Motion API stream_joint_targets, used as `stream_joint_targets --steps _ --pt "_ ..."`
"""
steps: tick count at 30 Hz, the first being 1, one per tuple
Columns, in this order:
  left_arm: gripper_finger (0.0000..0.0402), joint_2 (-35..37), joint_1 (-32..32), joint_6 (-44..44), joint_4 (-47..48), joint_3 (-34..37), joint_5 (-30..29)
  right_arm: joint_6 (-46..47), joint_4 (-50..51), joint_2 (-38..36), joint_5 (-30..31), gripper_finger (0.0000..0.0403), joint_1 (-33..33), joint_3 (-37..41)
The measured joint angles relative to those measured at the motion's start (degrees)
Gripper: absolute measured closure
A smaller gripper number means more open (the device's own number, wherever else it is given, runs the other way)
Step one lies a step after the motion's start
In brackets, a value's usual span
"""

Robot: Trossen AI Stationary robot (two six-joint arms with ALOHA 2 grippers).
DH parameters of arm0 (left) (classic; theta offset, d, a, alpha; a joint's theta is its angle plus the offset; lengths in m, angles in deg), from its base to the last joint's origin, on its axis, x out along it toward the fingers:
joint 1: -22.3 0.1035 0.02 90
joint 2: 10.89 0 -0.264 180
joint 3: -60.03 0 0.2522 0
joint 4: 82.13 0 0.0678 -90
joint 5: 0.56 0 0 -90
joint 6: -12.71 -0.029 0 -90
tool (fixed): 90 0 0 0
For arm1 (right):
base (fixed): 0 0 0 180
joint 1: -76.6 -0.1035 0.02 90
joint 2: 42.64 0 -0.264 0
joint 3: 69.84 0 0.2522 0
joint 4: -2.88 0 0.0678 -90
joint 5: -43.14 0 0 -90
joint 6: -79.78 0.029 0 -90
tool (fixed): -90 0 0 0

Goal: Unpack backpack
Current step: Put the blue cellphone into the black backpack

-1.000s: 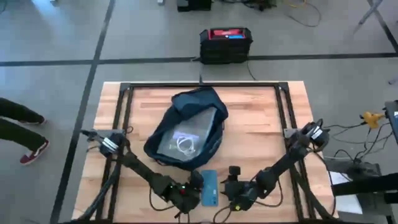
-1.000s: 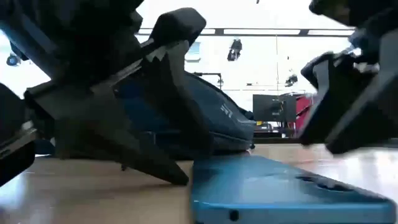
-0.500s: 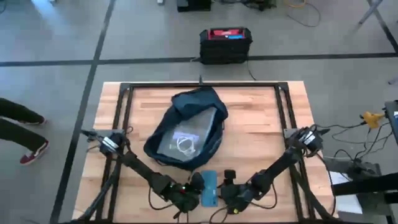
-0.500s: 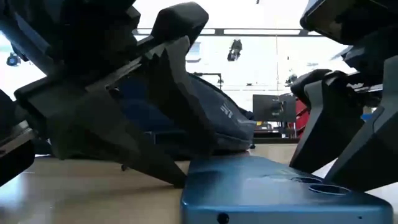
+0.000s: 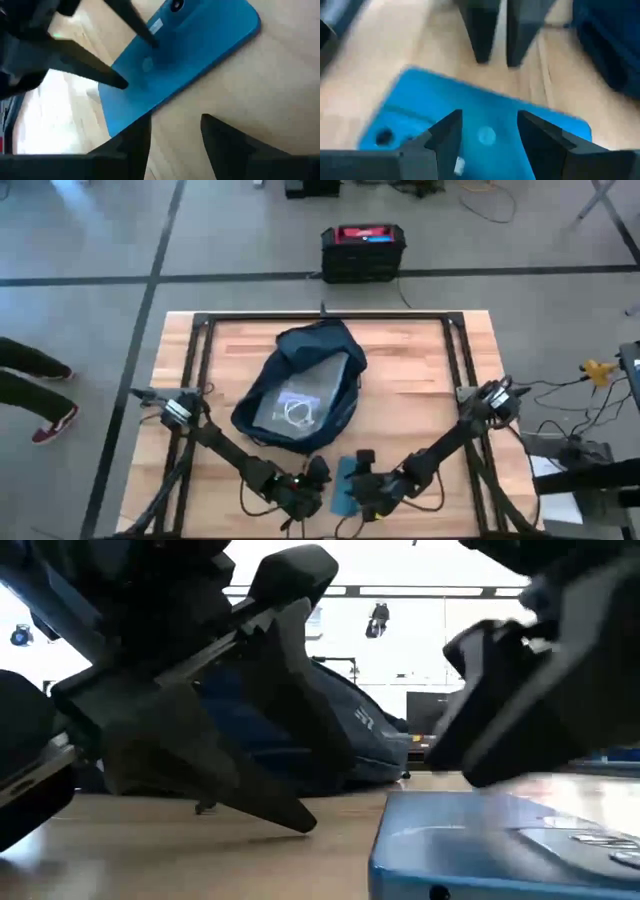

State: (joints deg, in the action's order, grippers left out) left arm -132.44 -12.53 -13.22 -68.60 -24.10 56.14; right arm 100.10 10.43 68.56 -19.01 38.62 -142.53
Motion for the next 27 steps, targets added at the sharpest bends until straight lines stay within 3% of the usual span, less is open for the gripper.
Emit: stream_joint_targets --steps 7,11,27 --pt "0.0244 0.0 0.1 0.4 0.1 0.0 0.5 0.5 13.4 -3.6 -3.4 0.0222 -1.5 -3.5" --pt "0.0244 0.0 0.1 -2.8 -1.5 -0.1 1.4 -1.2 21.0 -3.1 -8.6 0.0222 -2.4 -4.5" --pt "0.0244 -0.8 2.1 -2.4 -4.6 0.1 5.8 -18.8 23.1 0.7 -10.4 0.0222 2.2 -7.0"
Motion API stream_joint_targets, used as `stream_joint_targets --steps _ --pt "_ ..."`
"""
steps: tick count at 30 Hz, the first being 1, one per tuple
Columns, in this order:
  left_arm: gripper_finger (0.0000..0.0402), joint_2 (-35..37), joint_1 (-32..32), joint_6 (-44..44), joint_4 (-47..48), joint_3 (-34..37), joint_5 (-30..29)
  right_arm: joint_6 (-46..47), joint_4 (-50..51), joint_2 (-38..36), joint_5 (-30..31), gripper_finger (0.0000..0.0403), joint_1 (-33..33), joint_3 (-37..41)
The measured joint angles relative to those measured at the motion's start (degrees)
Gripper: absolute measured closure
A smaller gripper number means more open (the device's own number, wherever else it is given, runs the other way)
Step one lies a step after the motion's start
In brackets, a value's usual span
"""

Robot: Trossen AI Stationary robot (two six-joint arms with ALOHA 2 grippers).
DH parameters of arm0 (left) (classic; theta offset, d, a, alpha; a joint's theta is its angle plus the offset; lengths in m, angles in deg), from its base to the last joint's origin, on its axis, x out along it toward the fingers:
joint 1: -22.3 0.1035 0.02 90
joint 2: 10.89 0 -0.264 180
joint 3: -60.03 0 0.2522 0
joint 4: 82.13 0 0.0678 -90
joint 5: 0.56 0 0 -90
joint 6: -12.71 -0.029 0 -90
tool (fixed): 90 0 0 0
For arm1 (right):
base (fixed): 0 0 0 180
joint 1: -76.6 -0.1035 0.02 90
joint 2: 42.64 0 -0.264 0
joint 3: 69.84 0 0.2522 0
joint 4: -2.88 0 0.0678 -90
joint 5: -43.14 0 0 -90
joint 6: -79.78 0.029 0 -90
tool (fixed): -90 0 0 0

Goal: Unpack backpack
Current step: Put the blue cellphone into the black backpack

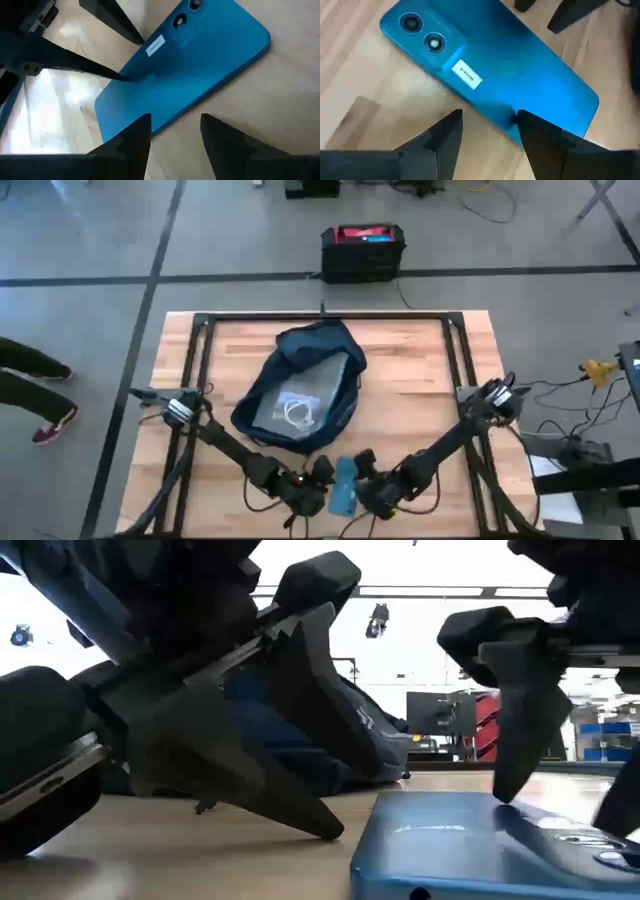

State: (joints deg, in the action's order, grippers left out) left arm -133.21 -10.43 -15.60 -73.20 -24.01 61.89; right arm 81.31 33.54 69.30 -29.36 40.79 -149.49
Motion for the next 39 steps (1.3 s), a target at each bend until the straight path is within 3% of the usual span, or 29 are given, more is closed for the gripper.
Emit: stream_joint_targets --steps 19,34,39 --pt "0.0244 1.3 1.2 3.6 -0.6 0.6 -2.0 -8.0 8.2 0.2 2.3 0.0222 2.2 -6.2" --pt "0.0244 1.3 1.2 5.3 0.1 0.7 -1.9 -17.7 6.2 0.7 1.3 0.0222 2.1 -6.2" --pt "0.0244 1.4 1.4 6.9 0.3 0.7 -2.0 -23.2 0.6 0.6 -1.3 0.0222 0.7 -7.8"
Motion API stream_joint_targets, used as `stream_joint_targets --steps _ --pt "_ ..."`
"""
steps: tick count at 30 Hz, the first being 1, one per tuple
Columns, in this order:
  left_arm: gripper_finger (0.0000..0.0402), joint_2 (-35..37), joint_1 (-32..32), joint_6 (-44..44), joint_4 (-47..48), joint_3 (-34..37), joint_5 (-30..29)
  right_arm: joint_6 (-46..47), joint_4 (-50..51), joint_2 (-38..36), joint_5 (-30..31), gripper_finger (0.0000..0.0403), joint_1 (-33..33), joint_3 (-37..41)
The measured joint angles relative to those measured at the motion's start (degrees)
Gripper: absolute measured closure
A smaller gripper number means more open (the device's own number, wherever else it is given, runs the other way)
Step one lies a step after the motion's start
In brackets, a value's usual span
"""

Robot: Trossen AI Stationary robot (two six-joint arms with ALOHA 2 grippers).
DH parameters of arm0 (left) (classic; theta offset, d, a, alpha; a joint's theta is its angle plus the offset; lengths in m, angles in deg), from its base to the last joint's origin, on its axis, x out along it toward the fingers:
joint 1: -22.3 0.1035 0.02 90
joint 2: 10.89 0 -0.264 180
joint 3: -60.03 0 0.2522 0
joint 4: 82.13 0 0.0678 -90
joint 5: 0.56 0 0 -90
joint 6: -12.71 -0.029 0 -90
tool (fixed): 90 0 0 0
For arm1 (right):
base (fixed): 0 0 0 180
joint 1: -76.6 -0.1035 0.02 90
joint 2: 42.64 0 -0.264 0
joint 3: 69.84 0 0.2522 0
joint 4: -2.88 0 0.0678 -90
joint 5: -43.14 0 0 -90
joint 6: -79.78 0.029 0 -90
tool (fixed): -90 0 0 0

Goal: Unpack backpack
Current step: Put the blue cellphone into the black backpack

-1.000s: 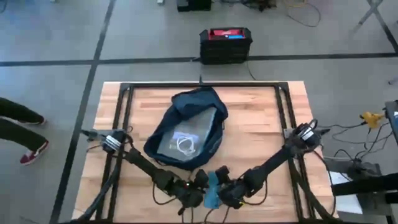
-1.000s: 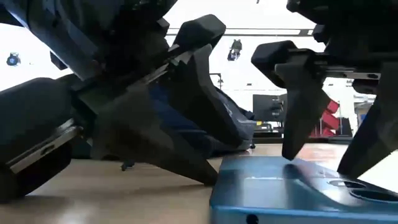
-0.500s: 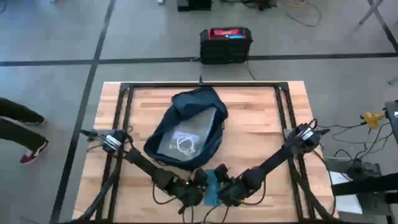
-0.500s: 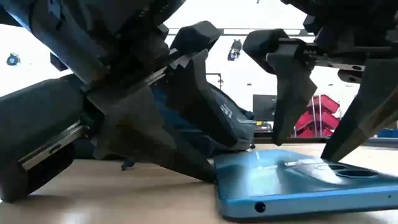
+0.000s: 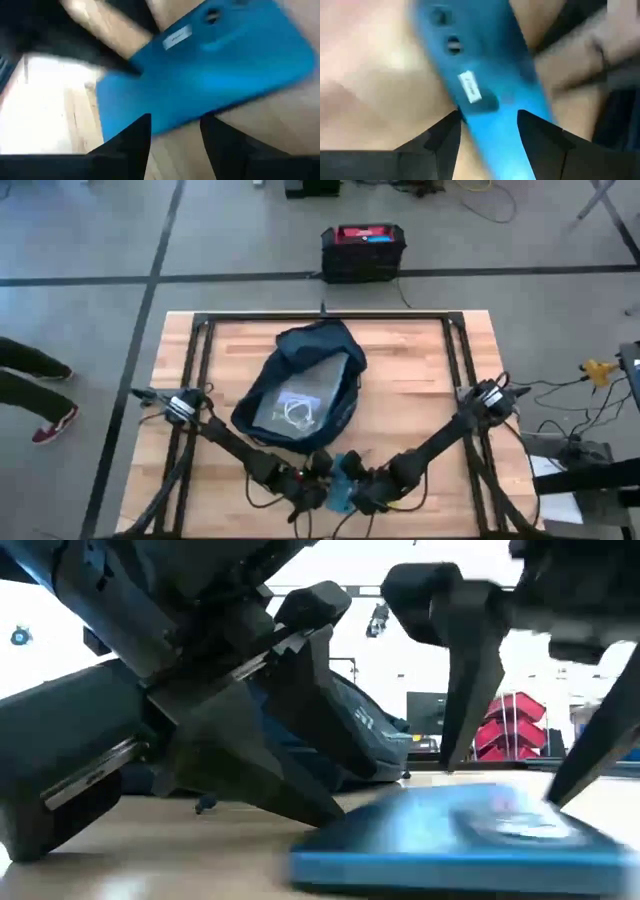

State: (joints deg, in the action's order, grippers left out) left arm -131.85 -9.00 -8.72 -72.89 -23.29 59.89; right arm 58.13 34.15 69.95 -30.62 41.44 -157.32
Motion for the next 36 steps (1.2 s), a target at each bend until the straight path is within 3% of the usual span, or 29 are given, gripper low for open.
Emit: stream_joint_targets --steps 5,14,28,36 --pt "0.0244 0.0 0.1 1.5 0.0 0.0 -0.1 -4.9 -0.2 0.0 0.8 0.0222 -0.3 -0.1" --pt "0.0244 0.0 0.3 4.7 0.6 0.1 0.2 -5.9 -0.3 3.6 5.0 0.0222 -0.6 0.1" --pt "0.0246 0.2 0.4 7.7 -2.9 3.4 1.5 -6.7 -1.1 2.7 8.9 0.0222 -1.6 -3.8" --pt "0.0246 0.2 0.3 8.7 -3.9 4.2 1.7 -3.9 1.7 3.0 7.4 0.0222 -0.6 -1.5"
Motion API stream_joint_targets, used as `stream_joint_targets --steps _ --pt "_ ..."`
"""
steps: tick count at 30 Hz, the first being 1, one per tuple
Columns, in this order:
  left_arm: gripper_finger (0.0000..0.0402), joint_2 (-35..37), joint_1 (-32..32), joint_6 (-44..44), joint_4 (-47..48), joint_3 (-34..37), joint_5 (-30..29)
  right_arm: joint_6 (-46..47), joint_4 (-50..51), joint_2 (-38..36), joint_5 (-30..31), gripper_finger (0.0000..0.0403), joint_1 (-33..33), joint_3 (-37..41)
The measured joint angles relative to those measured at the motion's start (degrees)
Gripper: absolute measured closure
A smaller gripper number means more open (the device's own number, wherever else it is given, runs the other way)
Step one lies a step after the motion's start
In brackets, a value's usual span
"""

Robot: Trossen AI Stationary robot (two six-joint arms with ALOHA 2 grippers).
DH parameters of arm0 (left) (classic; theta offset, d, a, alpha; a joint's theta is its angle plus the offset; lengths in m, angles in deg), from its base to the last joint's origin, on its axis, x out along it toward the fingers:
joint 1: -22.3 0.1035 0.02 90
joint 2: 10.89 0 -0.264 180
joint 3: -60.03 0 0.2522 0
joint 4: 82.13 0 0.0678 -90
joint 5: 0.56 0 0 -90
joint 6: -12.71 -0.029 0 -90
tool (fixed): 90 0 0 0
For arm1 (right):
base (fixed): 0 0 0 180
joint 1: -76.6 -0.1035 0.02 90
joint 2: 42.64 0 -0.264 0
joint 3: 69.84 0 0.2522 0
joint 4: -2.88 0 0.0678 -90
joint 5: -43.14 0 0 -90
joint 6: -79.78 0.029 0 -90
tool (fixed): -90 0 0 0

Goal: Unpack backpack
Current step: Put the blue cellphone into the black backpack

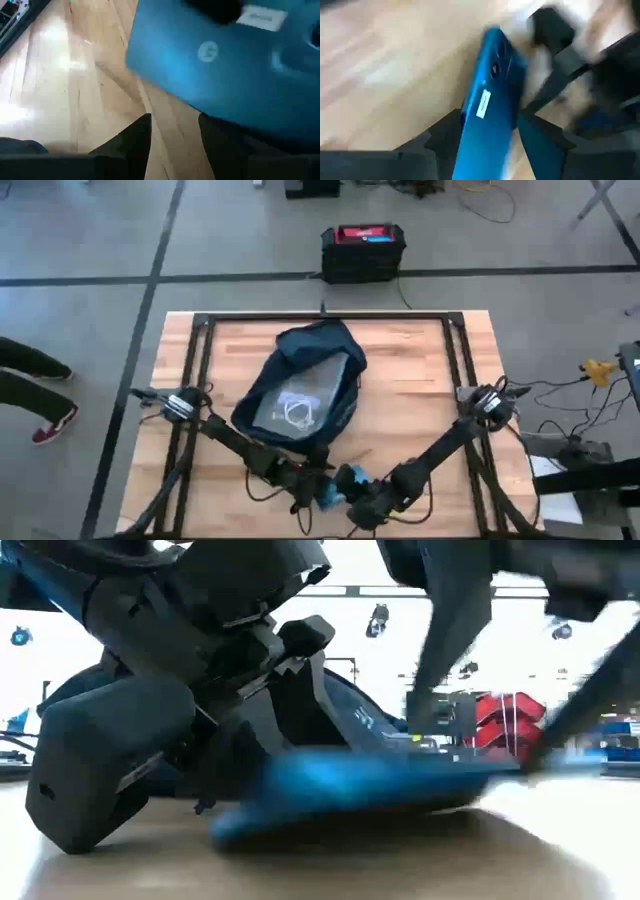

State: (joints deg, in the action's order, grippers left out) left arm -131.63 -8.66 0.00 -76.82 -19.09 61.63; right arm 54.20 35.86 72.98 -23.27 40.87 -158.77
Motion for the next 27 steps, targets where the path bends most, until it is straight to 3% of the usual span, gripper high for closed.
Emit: stream_joint_targets --steps 11,16,27 --pt "0.0246 0.0 0.0 0.1 -0.4 0.2 0.0 -1.3 -1.9 -1.4 2.1 0.0222 0.0 -1.8" --pt "0.0246 0.0 0.0 -0.7 -0.9 0.1 1.0 -2.4 -1.5 -3.1 8.6 0.0223 1.1 -2.0" --pt "0.0245 0.0 0.1 -0.2 -1.1 0.2 0.9 5.2 0.3 -2.5 3.9 0.0222 2.4 -0.1"
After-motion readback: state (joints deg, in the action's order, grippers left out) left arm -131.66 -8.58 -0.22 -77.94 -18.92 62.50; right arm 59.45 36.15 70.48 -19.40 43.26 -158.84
